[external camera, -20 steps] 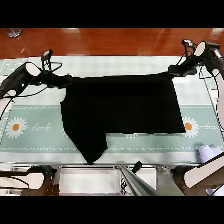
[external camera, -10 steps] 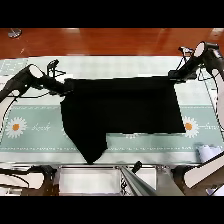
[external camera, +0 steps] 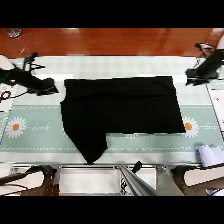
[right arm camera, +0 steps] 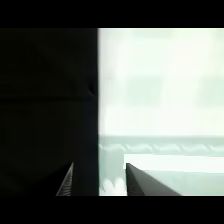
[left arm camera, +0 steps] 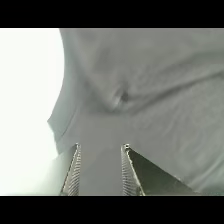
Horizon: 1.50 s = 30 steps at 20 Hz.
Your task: Fold the shirts.
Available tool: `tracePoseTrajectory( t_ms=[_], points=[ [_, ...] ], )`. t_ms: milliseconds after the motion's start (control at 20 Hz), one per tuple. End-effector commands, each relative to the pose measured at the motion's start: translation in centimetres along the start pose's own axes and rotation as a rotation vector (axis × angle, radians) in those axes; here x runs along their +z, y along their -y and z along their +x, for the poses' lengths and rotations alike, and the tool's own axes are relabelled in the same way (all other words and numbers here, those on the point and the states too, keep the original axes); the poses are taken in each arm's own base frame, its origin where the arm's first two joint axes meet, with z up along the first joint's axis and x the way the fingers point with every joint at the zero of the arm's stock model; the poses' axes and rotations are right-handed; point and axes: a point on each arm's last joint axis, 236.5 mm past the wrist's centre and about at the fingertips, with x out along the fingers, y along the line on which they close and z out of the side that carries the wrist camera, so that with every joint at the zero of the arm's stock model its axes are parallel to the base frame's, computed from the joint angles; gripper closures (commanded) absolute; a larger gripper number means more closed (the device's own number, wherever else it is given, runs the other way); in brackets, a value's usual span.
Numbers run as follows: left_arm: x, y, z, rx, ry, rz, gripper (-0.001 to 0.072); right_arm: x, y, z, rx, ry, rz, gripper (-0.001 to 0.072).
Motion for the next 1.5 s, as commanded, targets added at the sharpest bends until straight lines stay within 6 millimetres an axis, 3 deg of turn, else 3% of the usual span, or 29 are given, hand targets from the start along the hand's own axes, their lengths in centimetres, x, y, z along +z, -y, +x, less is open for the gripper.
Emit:
tracePoseTrajectory(
  t_ms=[0, 50, 100, 250, 400, 550, 750, 950, 1100, 1150, 1200, 1250, 1350, 1450],
  points=[
    [-5.6, -1.7, -2.8, 0.03, -0.072, -0.032, 0.0329, -4.1, 2.5, -3.1, 0.033, -0.015, 0.087, 0.0272],
    [-8.4, -1.5, -2.4, 0.014, -0.127, -0.045, 0.0221, -5.0, 3.2, -3.3, 0.03, -0.001, 0.111, 0.0273],
    [-10.8, -1.3, -1.8, 0.003, -0.174, -0.058, 0.0174, -5.6, 3.7, -3.4, 0.028, 0.02, 0.132, 0.0273],
    [-16.4, -0.2, 0.0, -0.055, -0.241, -0.091, 0.0175, -6.6, 4.1, -3.1, 0.026, 0.061, 0.156, 0.0279],
    [-19.8, 1.8, 1.7, -0.16, -0.276, -0.123, 0.0175, -6.1, 2.7, -2.5, 0.089, 0.083, 0.139, 0.028],
    [-22.6, 3.3, 3.8, -0.253, -0.326, -0.192, 0.0186, -5.5, 2.8, -2.6, 0.087, 0.109, 0.139, 0.0281],
    [-22.9, 3.4, 5.9, -0.266, -0.282, -0.255, 0.0188, -5.1, 2.9, -2.6, 0.083, 0.127, 0.14, 0.0281],
    [-21.7, 4.7, 8.1, -0.277, -0.21, -0.307, 0.0197, -5.2, 2.9, -2.6, 0.083, 0.125, 0.14, 0.0281],
    [-21.9, 5.4, 10.4, -0.23, -0.215, -0.266, 0.0227, -5.2, 2.9, -2.6, 0.084, 0.123, 0.14, 0.0282],
    [-22.1, 5.6, 11.2, -0.214, -0.222, -0.259, 0.0309, -5.2, 2.9, -2.6, 0.084, 0.122, 0.14, 0.0282],
    [-22.3, 5.5, 11.9, -0.197, -0.228, -0.266, 0.0523, -5.3, 2.8, -2.6, 0.084, 0.119, 0.139, 0.0281],
    [-22.5, 5.4, 12.3, -0.191, -0.237, -0.266, 0.0687, -5.5, 2.9, -2.6, 0.079, 0.113, 0.139, 0.0281],
    [-22.5, 5.3, 12.3, -0.187, -0.239, -0.26, 0.0681, -6.7, 4.3, -1.6, 0.029, 0.068, 0.146, 0.0282],
    [-22.5, 5.3, 12.2, -0.188, -0.236, -0.259, 0.0682, -11.0, 5.2, 2.1, 0.074, -0.071, 0.218, 0.0281]
  ],
)
